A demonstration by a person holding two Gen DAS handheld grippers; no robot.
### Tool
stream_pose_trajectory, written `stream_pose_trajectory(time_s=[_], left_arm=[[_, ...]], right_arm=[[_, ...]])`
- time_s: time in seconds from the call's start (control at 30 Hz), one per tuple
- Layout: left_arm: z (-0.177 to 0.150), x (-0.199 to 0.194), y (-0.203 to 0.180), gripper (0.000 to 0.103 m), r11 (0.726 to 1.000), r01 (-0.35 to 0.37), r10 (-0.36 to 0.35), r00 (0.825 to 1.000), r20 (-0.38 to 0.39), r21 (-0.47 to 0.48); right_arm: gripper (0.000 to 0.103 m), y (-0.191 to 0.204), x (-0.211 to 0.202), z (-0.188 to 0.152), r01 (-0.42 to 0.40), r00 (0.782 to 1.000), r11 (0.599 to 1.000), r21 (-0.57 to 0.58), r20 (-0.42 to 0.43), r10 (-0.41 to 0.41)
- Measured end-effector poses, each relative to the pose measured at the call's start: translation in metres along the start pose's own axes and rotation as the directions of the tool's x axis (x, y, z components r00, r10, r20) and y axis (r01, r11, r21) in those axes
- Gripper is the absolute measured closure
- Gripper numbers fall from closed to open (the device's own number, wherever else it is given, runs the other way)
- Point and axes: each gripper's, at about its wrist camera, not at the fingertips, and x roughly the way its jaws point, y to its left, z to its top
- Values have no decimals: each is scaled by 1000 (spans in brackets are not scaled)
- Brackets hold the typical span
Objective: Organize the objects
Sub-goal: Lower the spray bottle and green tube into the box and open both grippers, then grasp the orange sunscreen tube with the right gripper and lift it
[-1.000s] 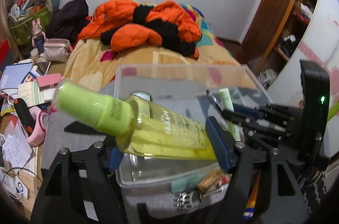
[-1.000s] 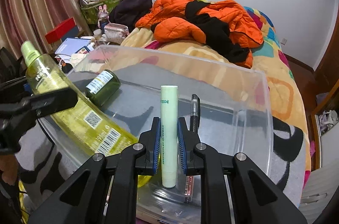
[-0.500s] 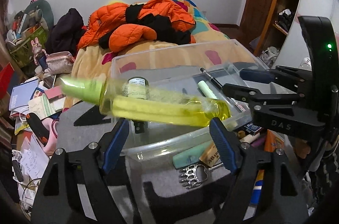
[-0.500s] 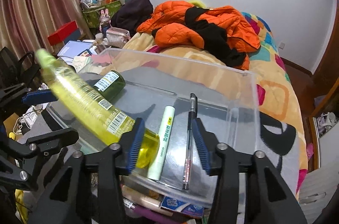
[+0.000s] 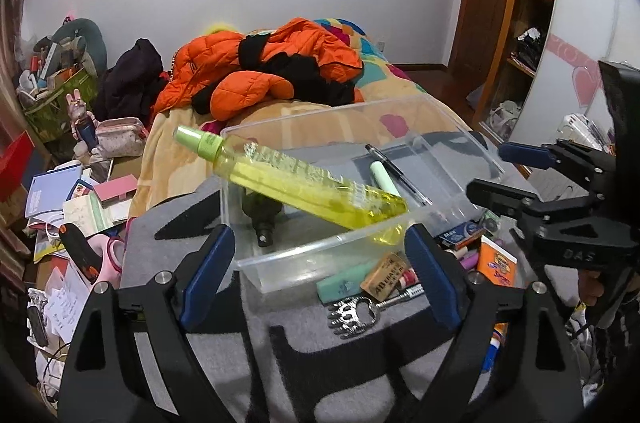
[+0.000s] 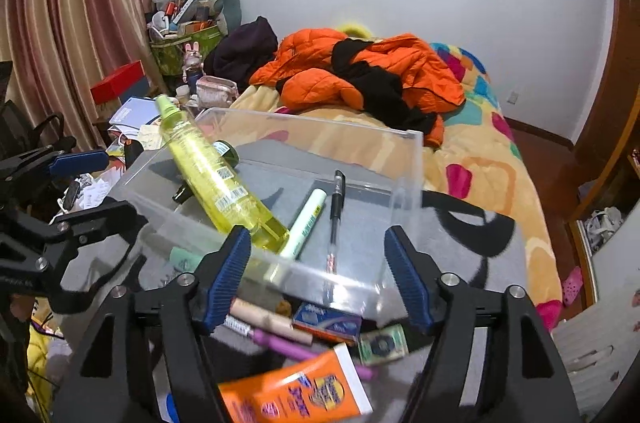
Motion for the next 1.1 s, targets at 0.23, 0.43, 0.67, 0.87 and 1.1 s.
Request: stream_pose_trajectory(time_s=[0.23,0.43,0.67,0.87,1.1], left_arm=[[-19,7,-10,15,1000,26,-26,999,-38,0],[-40,26,-16,15,1000,23,-23,993,-120,0],[-48,37,-22,15,1000,18,-18,990,-142,1],[-47,45,-32,16,999,22,-19,992,-128,23],[-41,61,-41,42,998,40,-31,989,-144,55]], right_arm=[[29,7,-14,-32,-7,999,999,43,-44,9],[29,25,2,-59,27,992,999,18,-122,-25],[23,19,8,-79,55,987,998,28,-154,-50],[23,-3,1,-90,107,979,992,71,-180,-93],[23,-31,-21,-101,29,984,991,129,-180,-5]])
